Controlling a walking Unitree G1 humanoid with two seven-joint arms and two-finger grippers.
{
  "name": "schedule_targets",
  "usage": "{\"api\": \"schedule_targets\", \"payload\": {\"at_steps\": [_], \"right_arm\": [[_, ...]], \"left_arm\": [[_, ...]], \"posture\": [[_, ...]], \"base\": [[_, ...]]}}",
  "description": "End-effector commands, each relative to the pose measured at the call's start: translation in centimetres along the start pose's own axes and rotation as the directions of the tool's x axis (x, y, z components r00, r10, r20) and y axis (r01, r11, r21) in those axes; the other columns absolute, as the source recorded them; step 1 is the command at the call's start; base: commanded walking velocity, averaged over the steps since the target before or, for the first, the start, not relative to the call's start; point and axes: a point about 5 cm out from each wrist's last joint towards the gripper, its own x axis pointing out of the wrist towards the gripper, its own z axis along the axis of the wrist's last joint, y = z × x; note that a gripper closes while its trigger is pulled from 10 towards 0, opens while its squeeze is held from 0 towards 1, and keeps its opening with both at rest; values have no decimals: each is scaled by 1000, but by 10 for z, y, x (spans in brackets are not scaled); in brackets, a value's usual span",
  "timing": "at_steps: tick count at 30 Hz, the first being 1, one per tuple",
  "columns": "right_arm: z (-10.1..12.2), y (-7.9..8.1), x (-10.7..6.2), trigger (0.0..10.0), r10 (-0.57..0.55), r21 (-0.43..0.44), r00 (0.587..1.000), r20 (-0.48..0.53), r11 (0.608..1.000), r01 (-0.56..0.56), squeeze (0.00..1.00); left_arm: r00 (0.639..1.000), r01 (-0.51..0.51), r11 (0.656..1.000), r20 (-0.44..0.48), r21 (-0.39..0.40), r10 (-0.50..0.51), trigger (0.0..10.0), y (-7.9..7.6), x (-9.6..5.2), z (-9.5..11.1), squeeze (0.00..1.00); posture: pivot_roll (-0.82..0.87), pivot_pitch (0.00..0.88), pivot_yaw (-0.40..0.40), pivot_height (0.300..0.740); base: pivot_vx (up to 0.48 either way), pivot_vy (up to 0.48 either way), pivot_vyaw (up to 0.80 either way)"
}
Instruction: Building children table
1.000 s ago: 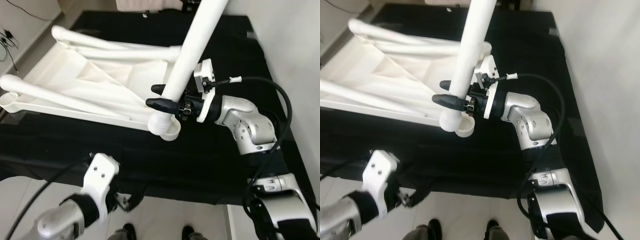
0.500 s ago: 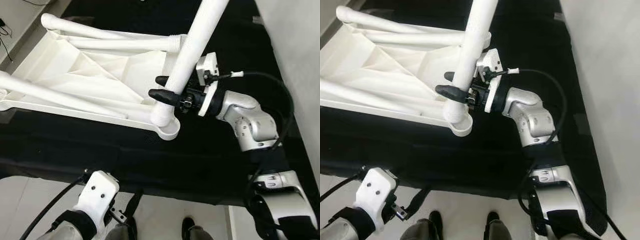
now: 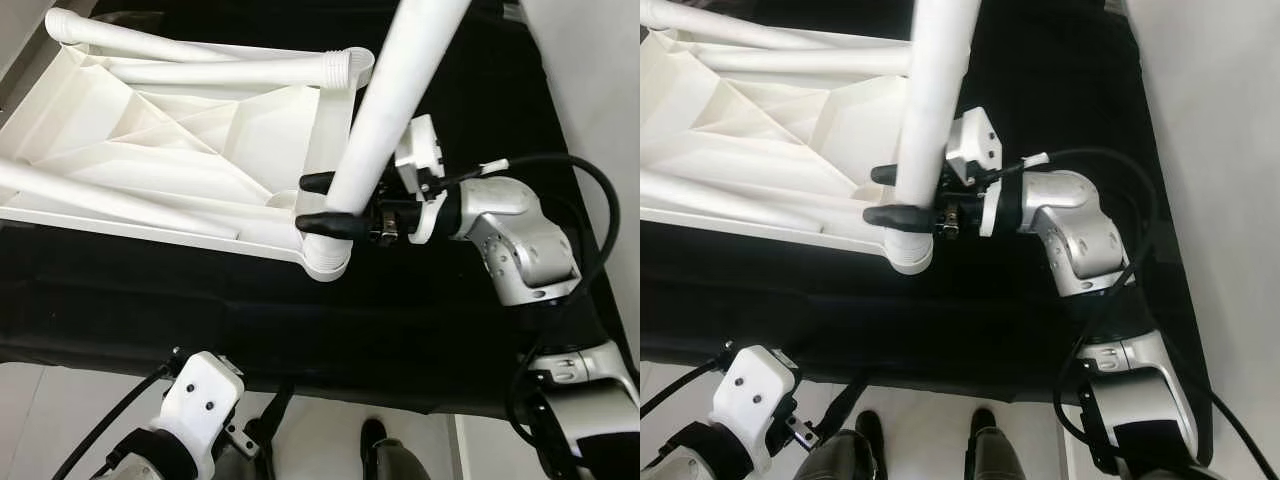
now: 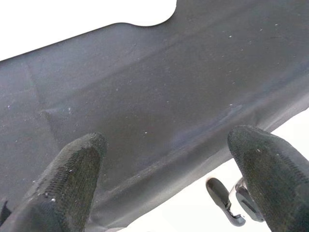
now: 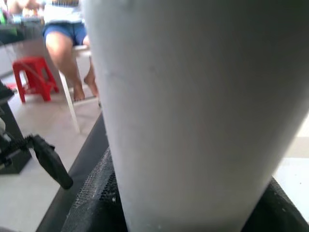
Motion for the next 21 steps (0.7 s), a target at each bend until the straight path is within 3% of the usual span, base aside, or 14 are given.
{"api": "schedule_targets", "payload": {"at_steps": [1,6,12,17,18,21], "right_arm": [[-25,4,3,10000,28,51,987,-158,999,-21,0],[-15,5,7,10000,139,3,960,-245,990,-143,0],[-9,4,11,10000,207,2,936,-285,977,-215,0],[-9,3,11,10000,211,0,933,-291,975,-220,0],[-17,-6,18,10000,154,76,944,-293,988,-138,0],[-23,-12,22,10000,99,131,952,-290,989,-63,0]], "left_arm": [[1000,17,1000,-20,-9,-18,10000,-5,-2,-4,0],[1000,12,1000,-4,-9,-12,10000,-5,2,-5,0],[1000,12,1000,7,-9,-12,10000,-6,5,-5,0],[1000,11,1000,10,-7,-11,10000,-6,5,-5,0],[1000,4,1000,19,-11,-4,10000,-6,7,-5,0],[1000,1,1000,23,-13,-1,10000,-5,8,-4,0]], "posture": [[-6,474,-3,740],[-23,463,-22,740],[-32,458,-30,740],[-34,457,-33,740],[-46,451,-47,740],[-45,450,-48,740]], "base": [[0,0,0],[0,0,0],[0,0,0],[0,0,0],[0,0,0],[0,0,0]]}}
